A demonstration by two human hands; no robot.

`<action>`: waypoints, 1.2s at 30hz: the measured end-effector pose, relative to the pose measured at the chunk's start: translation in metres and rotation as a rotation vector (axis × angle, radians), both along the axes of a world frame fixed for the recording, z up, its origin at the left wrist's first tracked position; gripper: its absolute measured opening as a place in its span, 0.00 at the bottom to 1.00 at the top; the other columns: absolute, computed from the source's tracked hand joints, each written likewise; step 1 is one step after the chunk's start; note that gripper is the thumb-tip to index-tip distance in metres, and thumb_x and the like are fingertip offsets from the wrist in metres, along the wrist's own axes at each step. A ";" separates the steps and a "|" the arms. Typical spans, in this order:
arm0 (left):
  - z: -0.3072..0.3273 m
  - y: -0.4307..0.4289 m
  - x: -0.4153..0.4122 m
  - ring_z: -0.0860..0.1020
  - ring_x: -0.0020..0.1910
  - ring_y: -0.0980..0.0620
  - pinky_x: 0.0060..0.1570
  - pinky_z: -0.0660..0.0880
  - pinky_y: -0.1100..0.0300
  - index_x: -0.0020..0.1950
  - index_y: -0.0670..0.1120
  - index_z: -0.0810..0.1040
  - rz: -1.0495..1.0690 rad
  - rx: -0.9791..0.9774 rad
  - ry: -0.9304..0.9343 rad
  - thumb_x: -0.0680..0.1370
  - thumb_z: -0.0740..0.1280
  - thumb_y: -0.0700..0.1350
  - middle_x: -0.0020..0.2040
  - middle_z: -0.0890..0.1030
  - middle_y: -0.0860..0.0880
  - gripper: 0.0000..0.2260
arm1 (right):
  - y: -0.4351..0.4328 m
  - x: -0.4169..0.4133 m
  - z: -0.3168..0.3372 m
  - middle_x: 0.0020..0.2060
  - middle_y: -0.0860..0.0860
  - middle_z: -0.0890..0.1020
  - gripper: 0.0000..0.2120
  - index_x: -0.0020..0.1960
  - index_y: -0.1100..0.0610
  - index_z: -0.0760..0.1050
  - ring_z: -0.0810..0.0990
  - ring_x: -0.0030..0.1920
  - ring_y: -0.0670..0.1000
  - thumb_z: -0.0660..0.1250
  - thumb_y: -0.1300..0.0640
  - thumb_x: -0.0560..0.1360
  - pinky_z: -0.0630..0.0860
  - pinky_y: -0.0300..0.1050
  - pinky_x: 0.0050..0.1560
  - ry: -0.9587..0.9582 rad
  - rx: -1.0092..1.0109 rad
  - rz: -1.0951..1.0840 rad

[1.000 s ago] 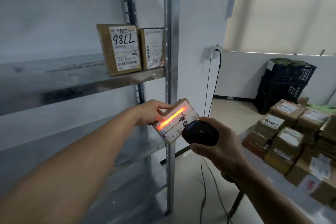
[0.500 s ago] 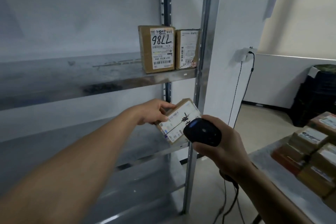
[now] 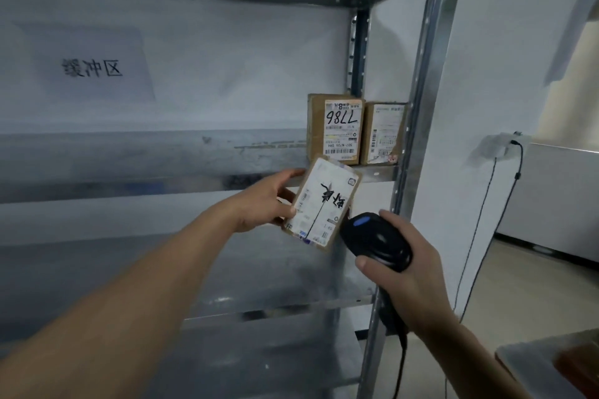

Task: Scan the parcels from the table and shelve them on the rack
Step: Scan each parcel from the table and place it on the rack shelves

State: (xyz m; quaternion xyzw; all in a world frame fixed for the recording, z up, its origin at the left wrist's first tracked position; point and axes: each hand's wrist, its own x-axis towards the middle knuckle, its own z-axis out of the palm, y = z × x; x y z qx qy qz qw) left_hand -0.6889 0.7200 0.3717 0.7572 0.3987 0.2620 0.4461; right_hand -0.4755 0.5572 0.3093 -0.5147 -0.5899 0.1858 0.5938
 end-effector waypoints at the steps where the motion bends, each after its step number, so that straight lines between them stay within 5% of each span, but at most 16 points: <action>1: 0.005 -0.001 -0.005 0.83 0.56 0.45 0.52 0.83 0.46 0.80 0.54 0.60 0.021 0.009 -0.033 0.77 0.66 0.28 0.59 0.80 0.41 0.37 | 0.003 -0.002 0.003 0.50 0.33 0.83 0.30 0.59 0.35 0.72 0.78 0.55 0.32 0.75 0.52 0.61 0.73 0.22 0.47 0.001 0.007 -0.001; 10: 0.037 0.014 -0.034 0.82 0.52 0.44 0.49 0.83 0.47 0.78 0.52 0.60 0.235 0.092 -0.268 0.77 0.63 0.25 0.54 0.77 0.41 0.36 | 0.029 -0.016 0.023 0.56 0.40 0.82 0.36 0.68 0.44 0.73 0.79 0.58 0.40 0.77 0.49 0.61 0.75 0.26 0.50 -0.007 0.031 0.001; 15: 0.043 0.045 -0.035 0.80 0.50 0.51 0.37 0.81 0.61 0.80 0.55 0.55 0.334 0.168 -0.185 0.77 0.67 0.28 0.54 0.76 0.50 0.39 | 0.041 -0.021 0.026 0.53 0.37 0.83 0.33 0.63 0.38 0.72 0.79 0.58 0.38 0.82 0.59 0.67 0.74 0.24 0.49 -0.035 0.022 -0.022; 19: 0.043 0.072 -0.032 0.79 0.57 0.45 0.47 0.84 0.50 0.81 0.57 0.53 0.369 0.196 -0.136 0.76 0.68 0.29 0.58 0.76 0.48 0.42 | 0.050 -0.026 0.026 0.53 0.37 0.83 0.33 0.65 0.40 0.73 0.79 0.55 0.34 0.78 0.49 0.61 0.73 0.22 0.48 -0.011 0.013 -0.056; 23: 0.041 0.094 -0.023 0.77 0.63 0.43 0.56 0.81 0.45 0.81 0.57 0.52 0.354 0.213 -0.122 0.76 0.67 0.27 0.57 0.74 0.49 0.43 | 0.060 -0.028 0.021 0.54 0.40 0.83 0.36 0.68 0.47 0.75 0.79 0.55 0.34 0.77 0.50 0.60 0.74 0.23 0.47 -0.004 0.007 -0.069; 33: 0.031 0.127 -0.011 0.77 0.61 0.47 0.60 0.79 0.45 0.81 0.58 0.52 0.309 0.265 -0.132 0.76 0.69 0.30 0.58 0.75 0.50 0.43 | 0.076 -0.034 0.008 0.50 0.30 0.82 0.29 0.59 0.38 0.73 0.81 0.53 0.35 0.77 0.51 0.60 0.76 0.26 0.46 -0.010 -0.019 -0.101; 36: 0.028 0.131 -0.011 0.78 0.59 0.48 0.52 0.81 0.52 0.82 0.58 0.51 0.306 0.260 -0.147 0.76 0.69 0.31 0.58 0.75 0.50 0.43 | 0.080 -0.037 0.007 0.49 0.29 0.82 0.30 0.58 0.37 0.73 0.80 0.52 0.34 0.76 0.43 0.57 0.75 0.25 0.45 0.006 -0.016 -0.095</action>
